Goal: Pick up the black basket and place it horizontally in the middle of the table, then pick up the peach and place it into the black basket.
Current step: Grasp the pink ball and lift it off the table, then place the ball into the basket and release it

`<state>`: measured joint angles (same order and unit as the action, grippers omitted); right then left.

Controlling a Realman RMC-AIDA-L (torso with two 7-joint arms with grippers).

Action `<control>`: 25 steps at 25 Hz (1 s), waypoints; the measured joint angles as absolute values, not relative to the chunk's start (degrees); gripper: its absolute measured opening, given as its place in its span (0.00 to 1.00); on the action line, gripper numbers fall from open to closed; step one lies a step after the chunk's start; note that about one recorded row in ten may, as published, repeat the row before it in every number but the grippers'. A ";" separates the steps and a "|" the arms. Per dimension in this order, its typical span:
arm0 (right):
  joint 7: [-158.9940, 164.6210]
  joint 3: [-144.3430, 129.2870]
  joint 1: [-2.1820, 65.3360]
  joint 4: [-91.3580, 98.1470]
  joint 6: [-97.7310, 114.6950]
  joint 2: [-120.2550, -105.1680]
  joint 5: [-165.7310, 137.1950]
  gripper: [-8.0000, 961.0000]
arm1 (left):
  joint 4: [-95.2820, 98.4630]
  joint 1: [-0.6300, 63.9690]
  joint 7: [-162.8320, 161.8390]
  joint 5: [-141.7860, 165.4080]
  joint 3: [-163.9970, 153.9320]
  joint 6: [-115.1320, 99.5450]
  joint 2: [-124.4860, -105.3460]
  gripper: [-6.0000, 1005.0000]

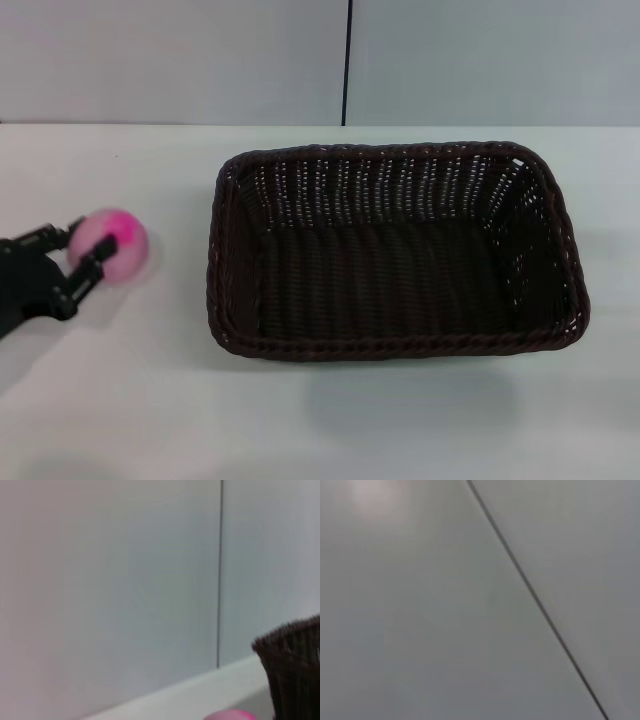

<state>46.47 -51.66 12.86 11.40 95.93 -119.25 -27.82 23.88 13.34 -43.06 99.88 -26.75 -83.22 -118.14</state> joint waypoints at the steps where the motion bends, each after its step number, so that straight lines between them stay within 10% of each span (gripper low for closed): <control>1: 46.47 -51.22 12.87 10.88 96.04 -119.25 -27.80 0.86 | 24.10 13.33 -43.14 99.86 -26.04 -83.93 -118.12 0.35; 25: 47.16 -50.77 13.76 9.01 99.76 -119.27 -27.77 0.86 | 7.48 32.42 -41.22 98.93 -30.94 -94.14 -119.09 0.20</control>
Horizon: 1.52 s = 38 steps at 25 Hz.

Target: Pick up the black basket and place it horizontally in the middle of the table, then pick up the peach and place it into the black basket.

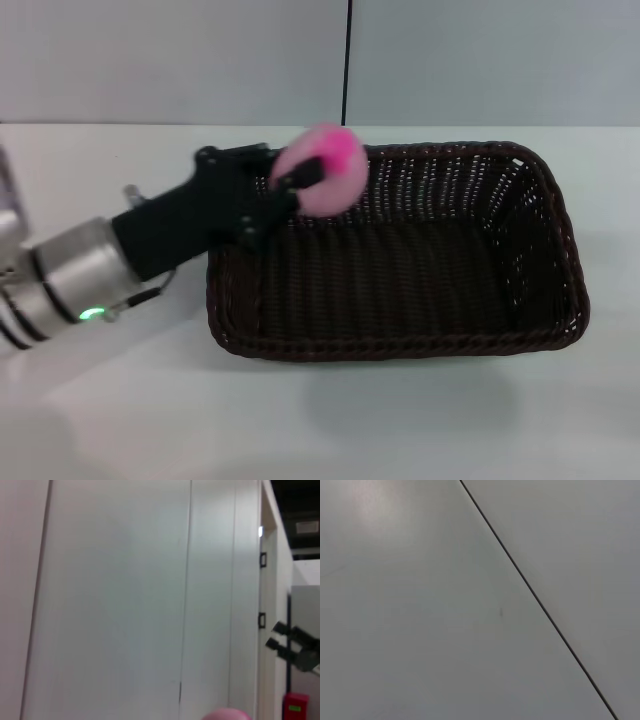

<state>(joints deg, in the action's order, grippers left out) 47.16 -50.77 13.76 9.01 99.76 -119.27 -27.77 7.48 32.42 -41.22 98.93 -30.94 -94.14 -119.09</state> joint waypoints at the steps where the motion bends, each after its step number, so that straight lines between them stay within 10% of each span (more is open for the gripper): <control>1: 47.17 -50.66 13.82 8.65 99.93 -119.26 -27.77 0.86 | 5.67 33.06 -39.99 98.92 -30.52 -92.58 -119.10 0.20; 5: 47.19 -50.53 13.68 8.17 100.04 -119.19 -27.76 0.86 | 2.28 33.76 -36.55 98.87 -29.05 -89.54 -119.09 0.22; 15: 46.20 -48.58 13.24 8.03 99.57 -119.00 -27.68 0.86 | 2.33 32.92 -36.16 98.87 -28.29 -88.29 -118.70 0.67; 38: 26.66 -31.54 19.41 -0.48 93.72 -119.16 -27.84 0.86 | -7.69 13.22 -9.58 95.21 16.56 -89.55 -118.52 0.83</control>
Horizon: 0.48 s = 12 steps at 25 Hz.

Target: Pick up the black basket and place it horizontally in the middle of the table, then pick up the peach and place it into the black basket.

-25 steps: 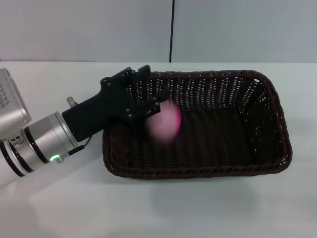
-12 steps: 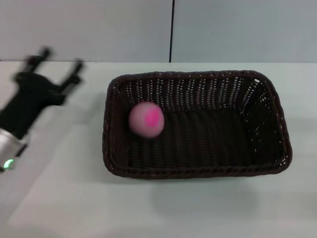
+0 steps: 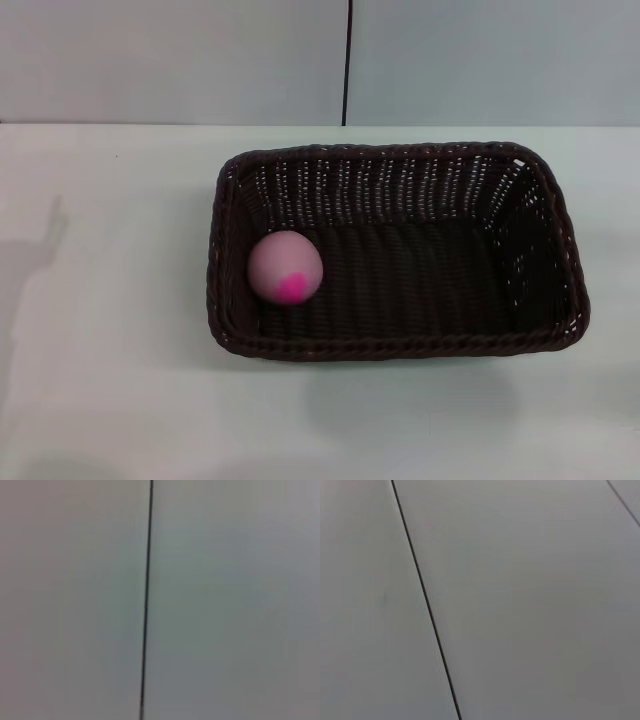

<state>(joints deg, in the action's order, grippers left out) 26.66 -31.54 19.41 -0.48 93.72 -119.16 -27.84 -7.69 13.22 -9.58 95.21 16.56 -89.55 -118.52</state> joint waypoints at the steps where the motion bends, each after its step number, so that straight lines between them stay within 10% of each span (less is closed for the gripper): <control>1: 26.66 -31.54 19.41 -0.48 93.72 -119.16 -27.84 0.86 | -7.69 13.22 -9.58 95.21 16.56 -89.55 -118.52 0.83; 12: 26.53 -31.69 19.45 -0.35 93.58 -119.11 -28.04 0.86 | -7.88 12.50 -8.50 95.22 17.36 -88.94 -118.65 0.83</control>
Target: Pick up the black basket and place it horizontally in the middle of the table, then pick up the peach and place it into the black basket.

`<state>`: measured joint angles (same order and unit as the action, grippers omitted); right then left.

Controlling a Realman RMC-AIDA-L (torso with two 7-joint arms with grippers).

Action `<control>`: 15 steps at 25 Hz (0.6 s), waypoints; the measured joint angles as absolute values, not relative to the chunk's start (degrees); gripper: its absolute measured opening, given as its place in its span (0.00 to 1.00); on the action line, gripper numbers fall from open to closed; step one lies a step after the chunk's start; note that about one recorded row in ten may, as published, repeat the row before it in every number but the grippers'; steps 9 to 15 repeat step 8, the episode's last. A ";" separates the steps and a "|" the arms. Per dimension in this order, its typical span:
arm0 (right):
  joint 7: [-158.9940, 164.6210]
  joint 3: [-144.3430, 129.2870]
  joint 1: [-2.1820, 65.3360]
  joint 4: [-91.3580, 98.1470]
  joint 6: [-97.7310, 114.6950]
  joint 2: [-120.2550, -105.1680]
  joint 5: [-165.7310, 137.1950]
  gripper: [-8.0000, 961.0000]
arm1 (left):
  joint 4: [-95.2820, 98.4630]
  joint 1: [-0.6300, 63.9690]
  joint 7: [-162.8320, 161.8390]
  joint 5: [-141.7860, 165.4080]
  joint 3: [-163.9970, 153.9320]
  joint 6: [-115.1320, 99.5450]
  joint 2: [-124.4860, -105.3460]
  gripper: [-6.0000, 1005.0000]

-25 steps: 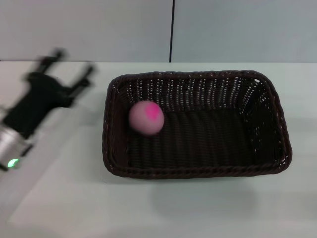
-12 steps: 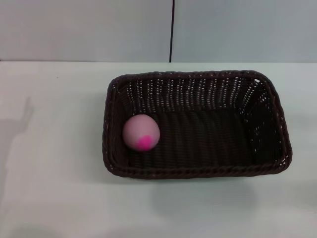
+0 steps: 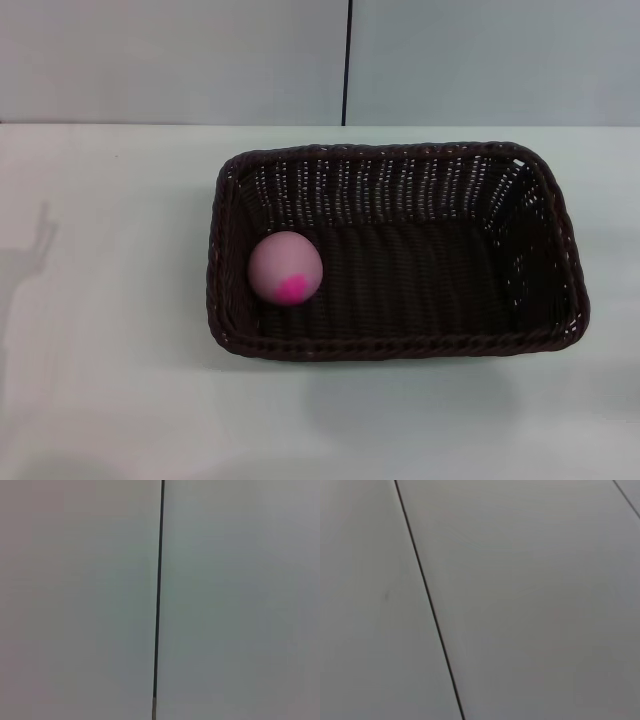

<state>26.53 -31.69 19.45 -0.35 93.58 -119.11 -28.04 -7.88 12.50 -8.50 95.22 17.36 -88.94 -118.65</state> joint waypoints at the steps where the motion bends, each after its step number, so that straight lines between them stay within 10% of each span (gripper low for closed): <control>1: 26.53 -31.74 19.54 -0.31 93.58 -119.09 -28.08 0.86 | -7.93 12.52 -8.31 95.23 17.37 -88.83 -118.68 0.83; 15: 26.50 -31.54 19.66 -0.25 93.11 -119.08 -27.75 0.86 | -7.91 13.14 -7.93 95.20 17.44 -88.59 -118.61 0.83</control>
